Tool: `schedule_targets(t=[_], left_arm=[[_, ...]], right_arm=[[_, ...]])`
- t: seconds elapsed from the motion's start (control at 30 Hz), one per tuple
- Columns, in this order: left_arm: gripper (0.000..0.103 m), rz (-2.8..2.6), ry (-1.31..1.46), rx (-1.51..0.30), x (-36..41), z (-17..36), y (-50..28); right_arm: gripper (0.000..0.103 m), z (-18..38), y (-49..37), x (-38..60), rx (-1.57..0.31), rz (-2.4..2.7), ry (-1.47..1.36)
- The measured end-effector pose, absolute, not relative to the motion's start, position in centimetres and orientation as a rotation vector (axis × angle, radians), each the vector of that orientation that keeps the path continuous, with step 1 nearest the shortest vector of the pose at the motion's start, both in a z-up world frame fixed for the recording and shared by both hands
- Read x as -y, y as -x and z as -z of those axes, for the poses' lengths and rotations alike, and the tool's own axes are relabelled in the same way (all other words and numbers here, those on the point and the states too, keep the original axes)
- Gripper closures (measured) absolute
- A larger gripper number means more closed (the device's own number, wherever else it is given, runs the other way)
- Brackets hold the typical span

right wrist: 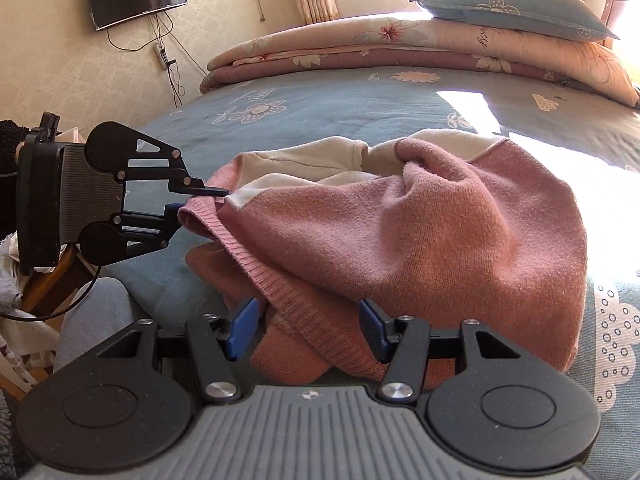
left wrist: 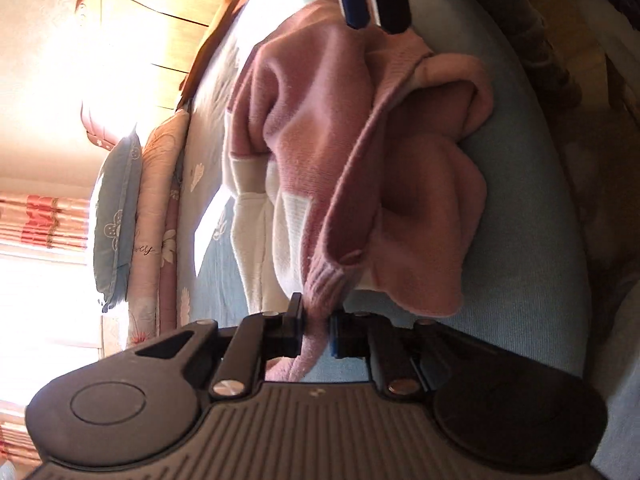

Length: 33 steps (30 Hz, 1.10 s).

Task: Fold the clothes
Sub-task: 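Close the right gripper on the sweater beside the left gripper while left holds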

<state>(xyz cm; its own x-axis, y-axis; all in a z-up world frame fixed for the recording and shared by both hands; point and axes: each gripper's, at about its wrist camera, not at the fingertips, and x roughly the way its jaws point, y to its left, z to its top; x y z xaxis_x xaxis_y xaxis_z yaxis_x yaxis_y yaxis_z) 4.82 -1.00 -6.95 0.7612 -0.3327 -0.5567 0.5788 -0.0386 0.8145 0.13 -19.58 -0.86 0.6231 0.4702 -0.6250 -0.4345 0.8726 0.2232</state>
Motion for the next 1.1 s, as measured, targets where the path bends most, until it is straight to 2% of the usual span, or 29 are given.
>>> schedule_targets(t=[0.17, 0.43, 0.5, 0.53, 0.6, 0.7, 0.83, 0.9, 0.97, 1.1], left_arm=[[0.093, 0.735, -1.253, -0.214, 1.5, 4.3, -4.9], [0.092, 0.723, -1.253, -0.202, 3.2, 2.4, -7.5], [0.085, 0.717, -1.262, -0.200, 2.9, 2.2, -6.9], [0.084, 0.715, -1.268, -0.201, 2.8, 2.3, -6.8], [0.083, 0.705, -1.296, -0.203, 2.2, 2.4, -6.2], [0.083, 0.691, -1.330, -0.213, 1.0, 3.0, -5.1], [0.083, 0.665, -1.299, -0.246, -0.2, 3.2, -4.7], [0.083, 0.648, -1.292, -0.254, -0.6, 3.3, -4.6], [0.081, 0.648, -1.298, -0.266, -1.0, 3.3, -4.5], [0.066, 0.699, -1.343, -0.270, -1.5, 3.5, -3.5]], right_arm=[[0.042, -0.7, -0.1, 17.6, -0.636, -0.599, 0.037], [0.043, -1.0, -0.7, 11.0, -0.426, -0.693, 0.284], [0.044, -0.1, -1.0, 9.1, -0.380, -0.666, 0.359], [0.046, 0.3, -1.2, 8.2, -0.366, -0.655, 0.385], [0.058, 1.0, -1.6, 7.0, -0.363, -0.640, 0.405], [0.070, 1.1, -1.8, 6.3, -0.348, -0.629, 0.408], [0.071, 0.9, -2.7, 5.7, -0.366, -0.654, 0.393], [0.090, 1.0, -3.3, 5.2, -0.412, -0.680, 0.388], [0.090, 0.9, -3.3, 5.0, -0.458, -0.724, 0.353], [0.090, 1.0, -1.6, 5.7, -0.486, -0.828, 0.358]])
